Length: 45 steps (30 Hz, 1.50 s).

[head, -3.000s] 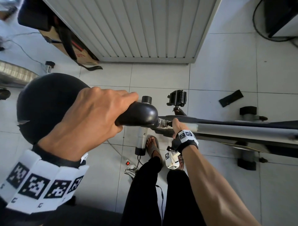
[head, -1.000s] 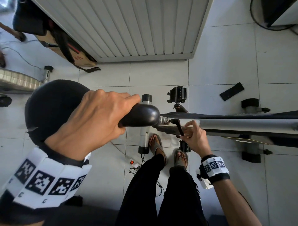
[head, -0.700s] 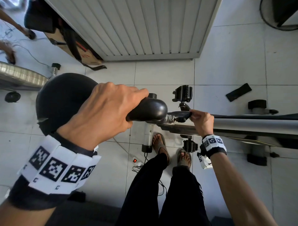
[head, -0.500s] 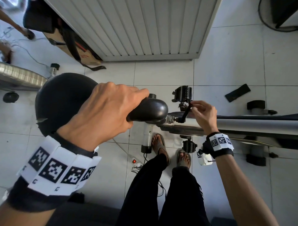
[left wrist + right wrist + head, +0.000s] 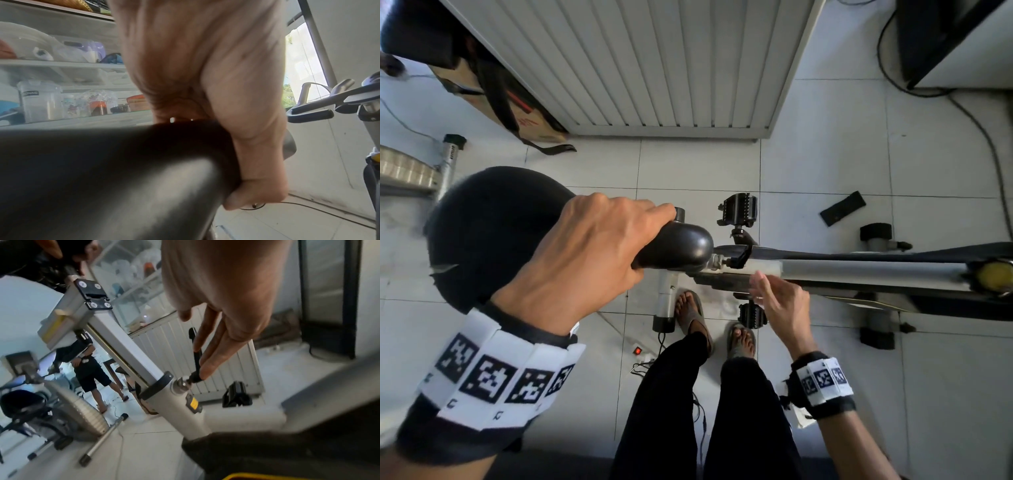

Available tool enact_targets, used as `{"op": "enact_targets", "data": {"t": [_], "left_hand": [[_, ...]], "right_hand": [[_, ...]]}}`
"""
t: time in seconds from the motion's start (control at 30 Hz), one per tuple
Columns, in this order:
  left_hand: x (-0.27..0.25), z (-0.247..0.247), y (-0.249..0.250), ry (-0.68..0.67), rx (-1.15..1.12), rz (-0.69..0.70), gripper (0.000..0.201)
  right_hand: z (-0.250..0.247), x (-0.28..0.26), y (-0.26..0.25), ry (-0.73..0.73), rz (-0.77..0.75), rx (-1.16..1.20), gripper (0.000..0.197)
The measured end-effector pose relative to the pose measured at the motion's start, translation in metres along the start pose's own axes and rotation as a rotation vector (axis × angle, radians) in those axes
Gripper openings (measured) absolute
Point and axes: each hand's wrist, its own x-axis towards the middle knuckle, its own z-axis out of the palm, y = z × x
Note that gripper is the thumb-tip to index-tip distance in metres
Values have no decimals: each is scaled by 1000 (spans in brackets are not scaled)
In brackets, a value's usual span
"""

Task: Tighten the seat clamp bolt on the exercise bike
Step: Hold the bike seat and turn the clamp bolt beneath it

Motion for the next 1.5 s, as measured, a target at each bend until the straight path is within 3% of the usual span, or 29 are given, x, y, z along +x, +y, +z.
{"op": "enact_targets", "data": {"t": [0.07, 0.17, 0.27, 0.33, 0.4, 0.5, 0.53, 0.6, 0.67, 0.73, 0.83, 0.9, 0.97, 1.03, 1.17, 1.37, 1.5], "left_hand": [[1, 0, 1, -3, -13, -12, 61], [-1, 1, 2, -4, -2, -35, 60], [-1, 1, 3, 27, 0, -56, 57], [-1, 1, 3, 28, 7, -65, 57], [-1, 1, 3, 18, 14, -70, 57], [0, 0, 3, -6, 30, -65, 57], [1, -1, 3, -12, 30, -59, 57], [2, -3, 2, -30, 27, -52, 58], [2, -4, 2, -47, 34, -48, 58], [3, -4, 2, -62, 25, -48, 59], [3, -6, 3, -85, 15, -51, 61], [3, -6, 3, -77, 19, -50, 62], [3, -5, 3, -74, 19, -47, 62], [4, -6, 3, -69, 14, -41, 61], [1, -6, 1, -34, 15, -40, 64], [1, 1, 1, -11, 41, -40, 61], [-1, -1, 2, -31, 31, -43, 59]], "right_hand": [[4, 4, -1, 49, 301, 271, 60], [4, 33, -10, -146, 722, 417, 83], [7, 66, -29, -276, 821, 361, 72], [7, 84, -42, -302, 814, 256, 45], [9, 93, -40, -376, 768, 74, 33], [14, 86, -6, -481, 432, -405, 30], [16, 80, 8, -471, 327, -468, 29], [17, 70, 31, -388, 175, -499, 26], [20, 71, 45, -211, 21, -675, 22], [24, 80, 53, -111, -42, -689, 19], [26, 97, 57, -133, -39, -471, 27], [20, 105, 47, -119, 64, -207, 32], [16, 108, 29, -79, 132, 92, 26], [13, 107, 4, -70, 134, 243, 25], [11, 95, -23, -81, 136, 248, 33], [11, 69, -16, -123, 276, 414, 35], [24, 41, 1, -8, 290, 90, 33]]}}
